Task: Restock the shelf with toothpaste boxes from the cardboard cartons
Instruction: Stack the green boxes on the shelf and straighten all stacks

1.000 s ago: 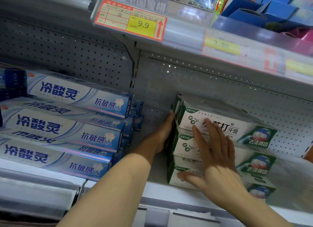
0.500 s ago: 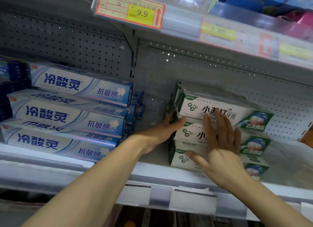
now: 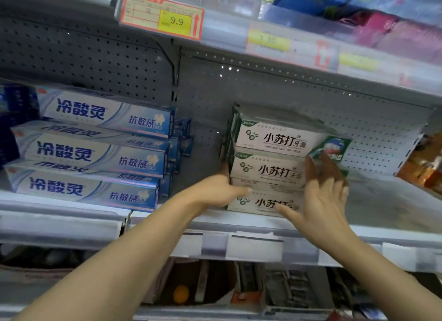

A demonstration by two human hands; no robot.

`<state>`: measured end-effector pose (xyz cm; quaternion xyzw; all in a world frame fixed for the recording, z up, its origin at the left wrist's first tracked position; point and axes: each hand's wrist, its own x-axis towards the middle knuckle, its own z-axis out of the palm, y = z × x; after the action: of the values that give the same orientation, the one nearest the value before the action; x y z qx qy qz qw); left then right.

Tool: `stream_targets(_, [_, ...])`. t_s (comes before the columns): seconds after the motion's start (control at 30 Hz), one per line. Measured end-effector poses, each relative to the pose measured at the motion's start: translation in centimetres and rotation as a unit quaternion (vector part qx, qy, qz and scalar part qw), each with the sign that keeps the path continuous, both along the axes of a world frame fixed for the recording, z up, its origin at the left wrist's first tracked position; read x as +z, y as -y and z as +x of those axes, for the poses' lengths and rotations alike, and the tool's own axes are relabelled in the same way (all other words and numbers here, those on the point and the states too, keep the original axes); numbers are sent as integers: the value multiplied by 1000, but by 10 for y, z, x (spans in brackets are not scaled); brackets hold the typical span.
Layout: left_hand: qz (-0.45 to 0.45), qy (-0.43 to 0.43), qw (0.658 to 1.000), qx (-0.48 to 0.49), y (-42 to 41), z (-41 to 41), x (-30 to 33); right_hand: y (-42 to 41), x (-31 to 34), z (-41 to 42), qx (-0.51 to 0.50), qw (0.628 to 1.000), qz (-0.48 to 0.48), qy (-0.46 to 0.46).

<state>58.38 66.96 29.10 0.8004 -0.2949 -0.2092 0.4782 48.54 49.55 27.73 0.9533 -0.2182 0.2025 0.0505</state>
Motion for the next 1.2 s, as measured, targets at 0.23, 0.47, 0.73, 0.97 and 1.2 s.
stream_targets(0.23, [61, 70, 992, 85, 20, -17, -13, 47, -8, -8, -41, 968, 244, 49])
stream_targets(0.47, [73, 117, 982, 133, 30, -11, -20, 56, -14, 7, -6, 946, 315, 75])
stream_targets(0.73, [52, 99, 983, 146, 32, -8, -22, 55, -12, 5, 2, 949, 301, 92])
stream_targets(0.97, [-52, 48, 984, 164, 31, -6, 1, 63, -5, 8, -11, 962, 252, 105])
stream_targets(1.2, [-117, 87, 969, 197, 56, 17, 39, 72, 26, 31, 63, 923, 325, 196])
